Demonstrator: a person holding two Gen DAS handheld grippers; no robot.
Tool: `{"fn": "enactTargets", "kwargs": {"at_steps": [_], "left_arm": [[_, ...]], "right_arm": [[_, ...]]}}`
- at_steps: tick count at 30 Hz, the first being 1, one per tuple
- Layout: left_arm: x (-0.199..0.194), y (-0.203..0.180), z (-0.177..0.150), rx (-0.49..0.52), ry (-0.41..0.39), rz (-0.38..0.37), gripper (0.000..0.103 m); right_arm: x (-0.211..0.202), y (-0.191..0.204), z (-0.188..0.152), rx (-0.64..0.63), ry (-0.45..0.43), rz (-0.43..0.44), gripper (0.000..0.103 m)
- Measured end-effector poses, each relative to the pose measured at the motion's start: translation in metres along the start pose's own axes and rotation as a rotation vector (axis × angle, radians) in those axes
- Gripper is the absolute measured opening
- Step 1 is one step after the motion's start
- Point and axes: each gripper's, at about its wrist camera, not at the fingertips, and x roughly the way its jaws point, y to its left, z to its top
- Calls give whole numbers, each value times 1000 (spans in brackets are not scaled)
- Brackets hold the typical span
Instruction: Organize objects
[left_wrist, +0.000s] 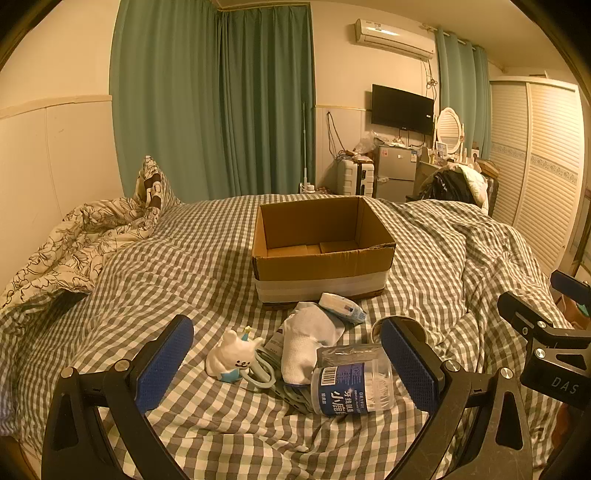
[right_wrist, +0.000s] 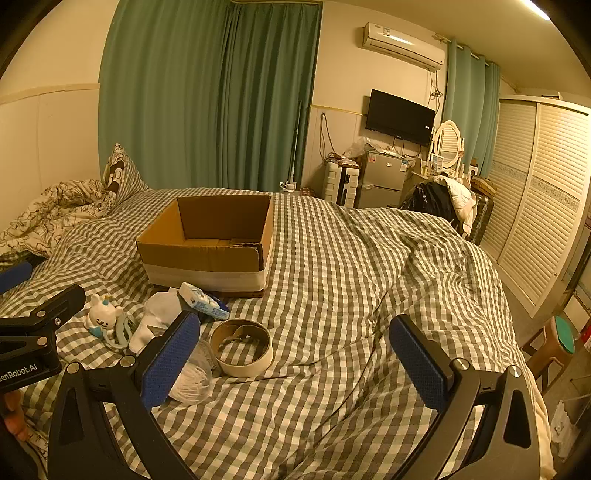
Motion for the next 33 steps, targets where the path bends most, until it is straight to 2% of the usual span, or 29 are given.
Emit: {"fn": "enactTargets", "kwargs": {"at_steps": [23,33], "left_arm": [[2,-1,-3,-1,6,-13,103],[22,-7,-19,10,81,-14,103]], "right_arm": [[-1,3,3,-27,-4,14,103],[11,0,4,-61,3,52,103]]}}
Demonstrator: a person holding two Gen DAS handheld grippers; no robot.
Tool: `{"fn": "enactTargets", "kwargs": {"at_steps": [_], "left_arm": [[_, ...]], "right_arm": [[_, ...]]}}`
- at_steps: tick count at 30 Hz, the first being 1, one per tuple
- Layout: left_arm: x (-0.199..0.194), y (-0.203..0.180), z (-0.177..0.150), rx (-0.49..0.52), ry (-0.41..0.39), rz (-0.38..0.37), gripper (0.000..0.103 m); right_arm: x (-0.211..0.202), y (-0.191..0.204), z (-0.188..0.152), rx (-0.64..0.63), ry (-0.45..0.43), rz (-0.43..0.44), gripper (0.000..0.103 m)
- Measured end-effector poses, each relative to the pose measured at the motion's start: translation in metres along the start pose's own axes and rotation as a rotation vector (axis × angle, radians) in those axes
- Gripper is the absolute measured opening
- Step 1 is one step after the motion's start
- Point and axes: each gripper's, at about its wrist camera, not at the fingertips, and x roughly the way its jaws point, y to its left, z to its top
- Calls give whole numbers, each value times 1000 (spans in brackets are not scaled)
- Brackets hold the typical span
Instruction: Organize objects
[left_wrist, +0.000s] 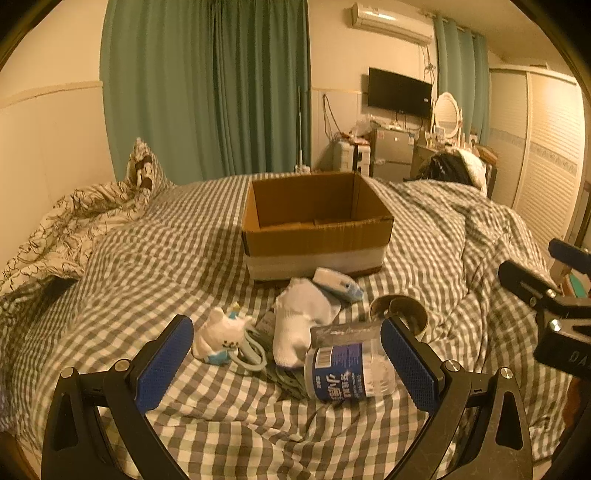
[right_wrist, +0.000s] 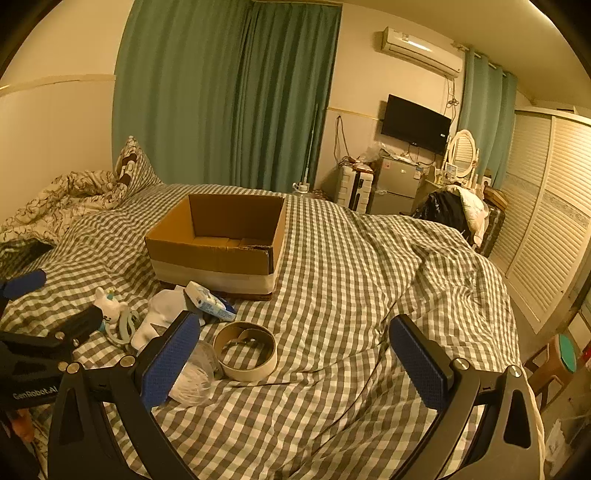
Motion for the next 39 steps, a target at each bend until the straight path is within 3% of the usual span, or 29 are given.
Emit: {"fn": "enactTargets", "kwargs": {"at_steps": [6,22,26,29,35,36,37,39], "left_arm": [[24,-6,-16,7,81,-23,103],[97,-51,-49,48,304,-191,103],[103,-56,-48,74,263,-167,102],[98,-54,-46,82,243,-171,94],[94,-50,-44,90,285,-195,93],[92,-49,-43,89,294,-204,88],[88,-47,-41,84,294,-228,62],[80,-45,-33,98,292,-232,53]], "right_arm": [[23,-3,-12,-29,54,14,103],[88,-23,-44,-5,199,52,103],[98,-28,-48,15,225,59,103],[101,-28,-51,11,238,59,103],[98,-23,-52,7,241,63,103],[97,-22,-52,4,240,63,103],[95,-22,-52,1,240,62,103],[93,-21,-52,-2,236,64,103]]}}
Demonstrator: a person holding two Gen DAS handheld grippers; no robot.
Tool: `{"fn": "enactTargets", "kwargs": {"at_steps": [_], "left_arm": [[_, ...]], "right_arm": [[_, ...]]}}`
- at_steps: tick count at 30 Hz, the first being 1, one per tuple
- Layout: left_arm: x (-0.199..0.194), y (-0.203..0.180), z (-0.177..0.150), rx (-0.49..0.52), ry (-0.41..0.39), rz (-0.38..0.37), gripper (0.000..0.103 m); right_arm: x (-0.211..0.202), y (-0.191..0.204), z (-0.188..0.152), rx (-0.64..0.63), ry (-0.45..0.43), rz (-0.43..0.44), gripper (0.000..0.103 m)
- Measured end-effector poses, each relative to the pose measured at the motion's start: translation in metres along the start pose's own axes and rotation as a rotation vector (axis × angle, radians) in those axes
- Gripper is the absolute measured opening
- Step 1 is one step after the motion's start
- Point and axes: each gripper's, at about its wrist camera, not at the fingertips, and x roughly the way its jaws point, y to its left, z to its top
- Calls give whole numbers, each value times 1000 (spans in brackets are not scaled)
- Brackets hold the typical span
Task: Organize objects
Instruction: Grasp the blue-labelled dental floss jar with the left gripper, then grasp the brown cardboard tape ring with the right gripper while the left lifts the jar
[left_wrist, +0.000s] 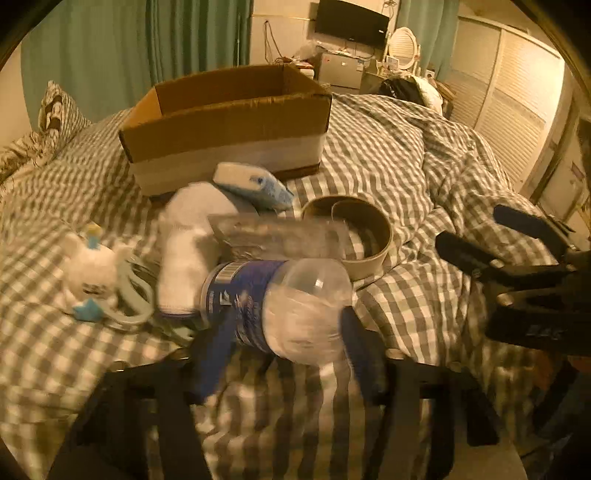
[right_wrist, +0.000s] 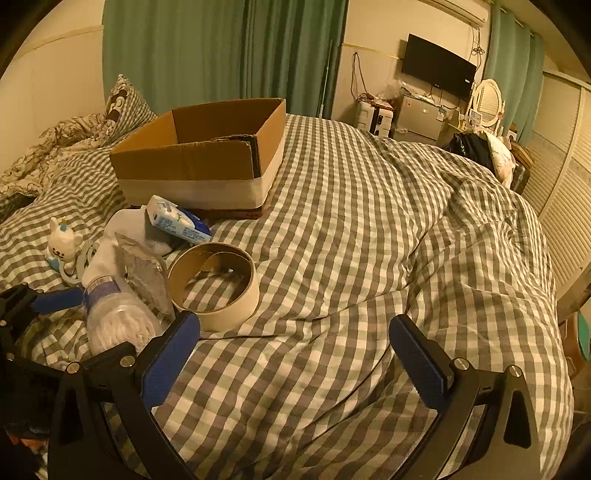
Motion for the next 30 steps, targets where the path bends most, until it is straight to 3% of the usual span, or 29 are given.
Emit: {"fn": "enactTargets", "kwargs": {"at_steps": [2,6,8,10,11,18,22,27,30], "left_arm": [[-6,3,5,20,-3,3,46],[1,7,4,12,27,-32,52],[11,6,0,20,64,-23,78],[20,8,-4,7,71,22,94],[25,11,-5,-6,70,19,97],[48,18,0,-63,64,-38,95],[43,10,-3,2,35,-8,94],[19,23,0,-6,60,21,94],[1,36,9,-11,35,54,94]], "right_arm": [[-2,1,0,-5,0,8,103],[2,7,-1,-22,12,31,103],[3,9,-2,-31,17,37,103],[5,10,-3,-36,20,37,103],[6,10,-4,-34,22,39,103],[20,8,-2,-31,50,63,103],[26,11,1,-50,64,99,103],[31,17,3,-97,83,155,103],[41,25,4,-139,110,177,103]]}}
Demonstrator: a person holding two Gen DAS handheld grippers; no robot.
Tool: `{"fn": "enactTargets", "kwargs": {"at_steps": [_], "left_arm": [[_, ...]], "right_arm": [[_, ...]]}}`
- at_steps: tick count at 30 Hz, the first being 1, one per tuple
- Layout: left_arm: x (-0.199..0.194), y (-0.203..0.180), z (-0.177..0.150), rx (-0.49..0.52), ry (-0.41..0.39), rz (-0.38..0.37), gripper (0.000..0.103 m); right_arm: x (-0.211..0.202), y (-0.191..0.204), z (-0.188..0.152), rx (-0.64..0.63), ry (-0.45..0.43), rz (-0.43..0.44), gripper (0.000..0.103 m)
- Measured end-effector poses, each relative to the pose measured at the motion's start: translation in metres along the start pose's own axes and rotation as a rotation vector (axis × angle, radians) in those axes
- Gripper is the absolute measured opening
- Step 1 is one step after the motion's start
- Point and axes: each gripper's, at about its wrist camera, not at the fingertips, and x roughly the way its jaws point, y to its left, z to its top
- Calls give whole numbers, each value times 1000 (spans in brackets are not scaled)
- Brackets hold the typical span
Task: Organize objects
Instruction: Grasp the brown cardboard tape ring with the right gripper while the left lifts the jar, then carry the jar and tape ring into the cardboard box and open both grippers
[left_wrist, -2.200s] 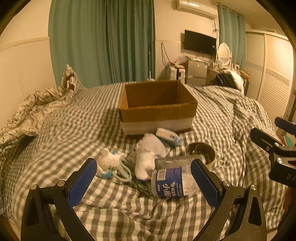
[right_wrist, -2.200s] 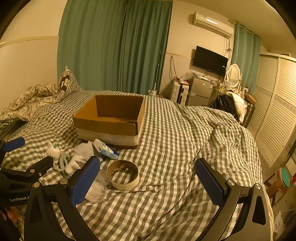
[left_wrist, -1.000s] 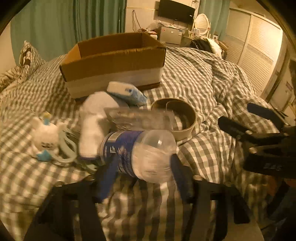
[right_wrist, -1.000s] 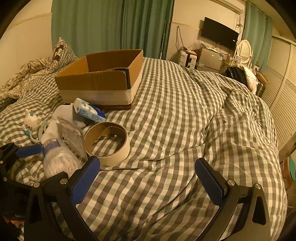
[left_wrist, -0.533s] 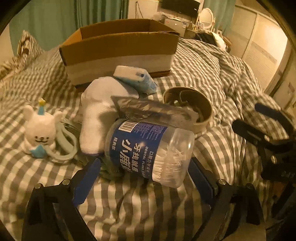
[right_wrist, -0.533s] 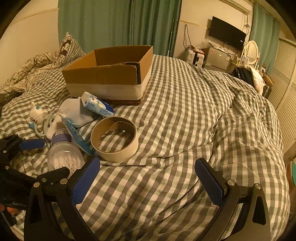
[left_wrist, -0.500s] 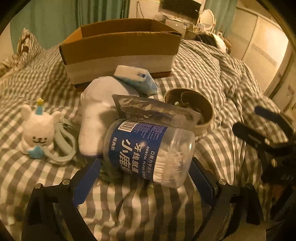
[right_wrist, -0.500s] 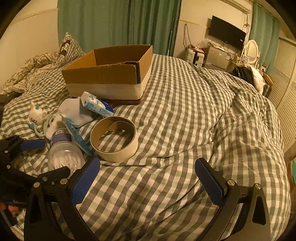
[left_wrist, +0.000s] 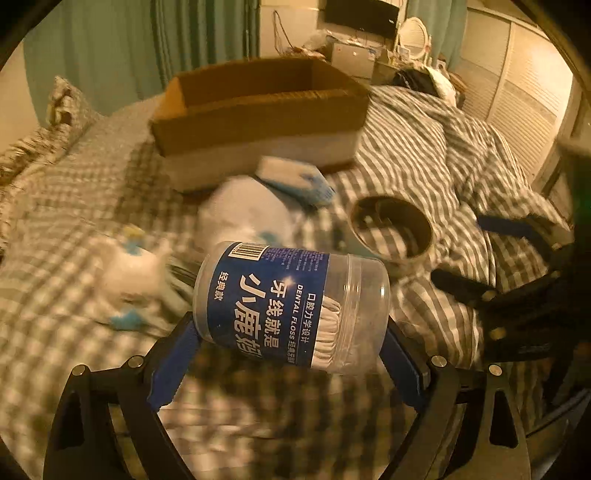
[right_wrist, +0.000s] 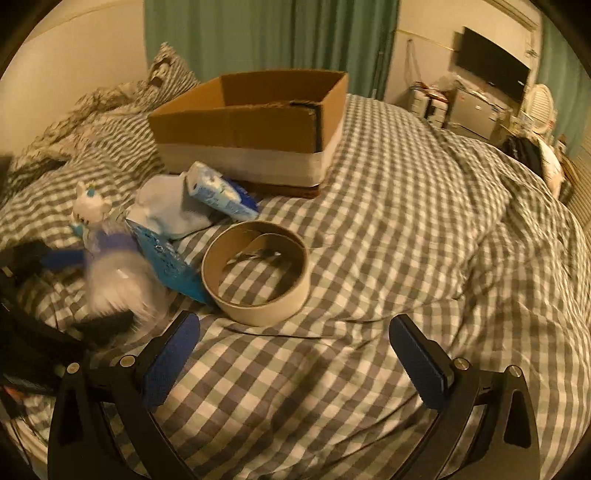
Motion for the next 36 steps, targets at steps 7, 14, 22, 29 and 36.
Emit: {"fn": "enactTargets", "kwargs": {"at_steps": [7,14,22,29,36], "left_arm": [[-13,18,16,-23,-60,64,94],[-1,26,14,-50,-29,74,94],[-10,25,16,-49,-48,80,94],[-38,23,35,-44,-119,62,94],[-68,35,85,-52,-223,53,94]], "right_arm": [[34,11,17,-49,56,24,103],[56,26,19,-89,92,27,87],[29,29,22,-71,31,32,79],[-25,29,45,-84,-85,26,79],[-67,23,99,-107,-205,7,79]]}}
